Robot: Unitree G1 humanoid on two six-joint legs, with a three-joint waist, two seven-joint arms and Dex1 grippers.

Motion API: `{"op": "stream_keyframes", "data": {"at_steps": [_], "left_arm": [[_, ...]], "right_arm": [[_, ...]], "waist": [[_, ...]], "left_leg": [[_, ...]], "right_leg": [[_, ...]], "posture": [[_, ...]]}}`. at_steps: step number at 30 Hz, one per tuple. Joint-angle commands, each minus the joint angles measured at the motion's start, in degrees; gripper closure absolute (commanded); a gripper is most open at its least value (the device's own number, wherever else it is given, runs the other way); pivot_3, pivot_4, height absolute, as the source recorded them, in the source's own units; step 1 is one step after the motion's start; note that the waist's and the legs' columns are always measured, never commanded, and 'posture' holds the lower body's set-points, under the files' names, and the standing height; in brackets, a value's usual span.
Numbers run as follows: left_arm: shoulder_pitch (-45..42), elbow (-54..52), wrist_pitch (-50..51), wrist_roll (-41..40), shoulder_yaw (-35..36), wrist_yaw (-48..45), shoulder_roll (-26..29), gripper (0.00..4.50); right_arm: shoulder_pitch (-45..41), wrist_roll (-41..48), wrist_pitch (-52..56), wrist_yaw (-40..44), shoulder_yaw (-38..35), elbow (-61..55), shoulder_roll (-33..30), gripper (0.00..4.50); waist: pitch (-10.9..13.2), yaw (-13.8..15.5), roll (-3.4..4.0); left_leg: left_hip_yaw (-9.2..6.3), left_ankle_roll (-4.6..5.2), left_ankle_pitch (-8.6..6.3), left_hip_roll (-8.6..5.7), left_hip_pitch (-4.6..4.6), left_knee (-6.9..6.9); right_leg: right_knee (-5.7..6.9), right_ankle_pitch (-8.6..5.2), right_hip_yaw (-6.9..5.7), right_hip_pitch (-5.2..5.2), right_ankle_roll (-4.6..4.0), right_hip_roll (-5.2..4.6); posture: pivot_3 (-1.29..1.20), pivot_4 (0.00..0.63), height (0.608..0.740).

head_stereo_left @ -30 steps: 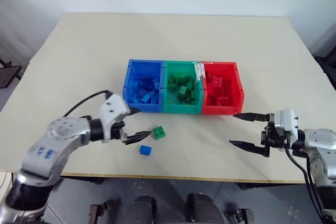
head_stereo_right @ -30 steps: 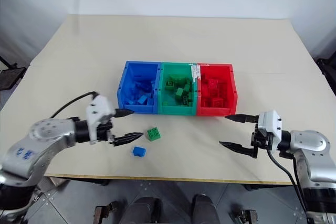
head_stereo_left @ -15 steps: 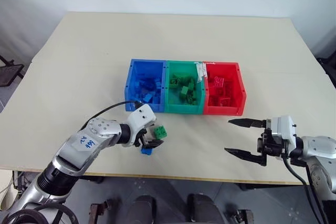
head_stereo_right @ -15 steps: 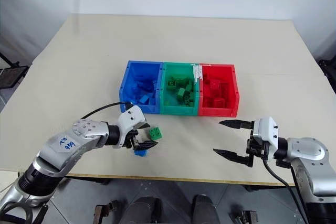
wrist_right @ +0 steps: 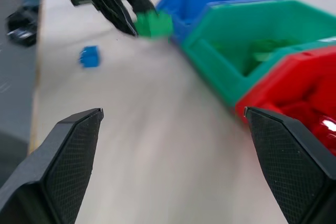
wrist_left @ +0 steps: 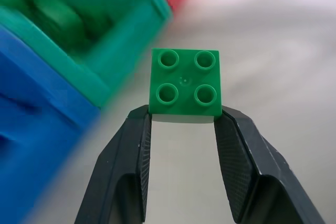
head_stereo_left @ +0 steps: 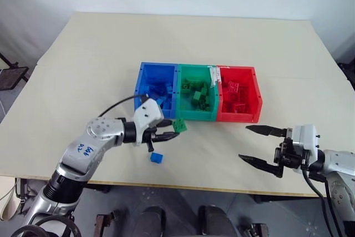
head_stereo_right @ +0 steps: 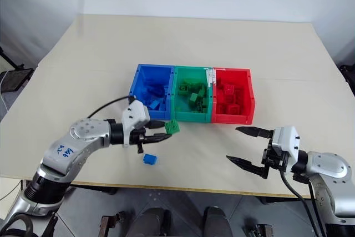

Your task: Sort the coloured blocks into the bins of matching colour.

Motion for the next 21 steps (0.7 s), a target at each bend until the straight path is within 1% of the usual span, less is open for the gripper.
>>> {"op": "stream_keyframes", "data": {"at_steps": [1,4,8,10,11,14,15,16,18,19,21], "left_arm": [[-7.1,6.1,-5.6,1.6,2.0,3.6,-5.8,3.06],[-12.2,13.6,-10.3,4.9,0.0,3.7,-10.0,3.06],[-18.5,24.9,-15.3,9.5,-2.2,5.4,-15.0,3.06],[-20.3,28.3,-17.3,11.4,-2.2,6.6,-16.5,3.06],[-20.5,28.8,-17.5,11.4,-1.9,6.4,-16.9,2.34],[-19.5,28.4,-18.7,12.3,-1.7,5.7,-16.4,1.50],[-18.5,27.4,-19.1,12.2,-1.4,5.3,-15.9,1.13],[-17.0,25.8,-19.2,11.5,-0.7,4.4,-15.0,0.87],[-13.9,22.1,-18.8,8.9,1.4,1.9,-13.4,0.19],[-12.3,20.4,-18.5,7.8,2.3,0.6,-12.3,0.06],[-7.2,15.4,-18.9,4.1,4.3,-5.1,-8.3,0.06]], "right_arm": [[-1.1,3.5,2.1,-7.9,-4.4,-1.5,3.2,0.00],[-1.8,3.1,2.1,-11.9,-5.7,-0.8,5.5,0.00],[-0.7,1.5,1.1,-13.7,-5.0,-2.3,6.6,0.00],[0.2,1.3,0.8,-14.2,-5.0,-3.3,6.9,0.00],[0.5,1.2,0.6,-14.3,-5.1,-3.6,6.9,0.00],[1.3,1.1,0.2,-14.6,-5.4,-4.0,7.1,0.00],[1.5,0.9,0.0,-14.5,-5.4,-3.9,7.1,0.00],[1.7,0.8,-0.3,-14.4,-5.2,-3.9,7.1,0.00],[1.5,0.6,-0.8,-13.9,-4.6,-3.7,7.0,0.00],[1.3,0.5,-1.0,-13.4,-4.2,-3.5,6.8,0.00],[0.4,0.3,-1.3,-11.6,-3.0,-2.9,6.2,0.00]], "waist": [[0.0,0.2,-0.01],[0.0,0.0,-0.01],[0.0,0.0,-0.01],[0.0,0.0,-0.02],[0.0,-0.1,-0.01],[0.0,-0.4,-0.01],[0.0,-0.4,-0.01],[0.0,-0.4,-0.01],[0.0,-0.5,-0.01],[0.0,-0.5,-0.01],[0.0,-0.7,0.00]], "left_leg": [[-0.04,0.01,0.00,-0.02,-0.01,0.10],[0.00,0.05,0.01,-0.09,-0.11,0.35],[0.07,0.10,0.02,-0.12,-0.10,0.33],[0.08,0.11,0.03,-0.12,-0.10,0.34],[0.08,0.11,0.03,-0.12,-0.11,0.33],[0.14,0.12,0.03,-0.09,-0.11,0.25],[0.14,0.12,0.03,-0.08,-0.10,0.25],[0.14,0.12,0.03,-0.08,-0.10,0.26],[0.14,0.12,0.03,-0.06,-0.09,0.25],[0.14,0.12,0.03,-0.05,-0.09,0.25],[0.12,0.12,0.03,-0.03,-0.09,0.27]], "right_leg": [[0.00,0.03,-0.02,0.05,0.05,0.00],[0.02,0.11,0.03,0.06,0.21,0.00],[0.08,0.13,0.08,0.03,0.24,0.01],[0.09,0.13,0.08,0.01,0.25,0.02],[0.11,0.13,0.09,0.00,0.25,0.02],[0.15,0.15,0.16,-0.02,0.29,0.03],[0.15,0.15,0.15,-0.02,0.29,0.03],[0.14,0.16,0.15,-0.02,0.29,0.03],[0.14,0.15,0.18,-0.02,0.29,0.03],[0.14,0.15,0.18,-0.02,0.29,0.04],[0.13,0.15,0.18,-0.03,0.29,0.03]], "posture": [[0.00,0.150,0.740],[0.00,0.150,0.740],[0.00,0.150,0.740],[0.00,0.150,0.740],[0.00,0.150,0.740],[0.00,0.150,0.740],[0.00,0.150,0.740],[0.00,0.150,0.740],[0.00,0.150,0.740],[0.00,0.150,0.740],[0.00,0.150,0.740]]}}
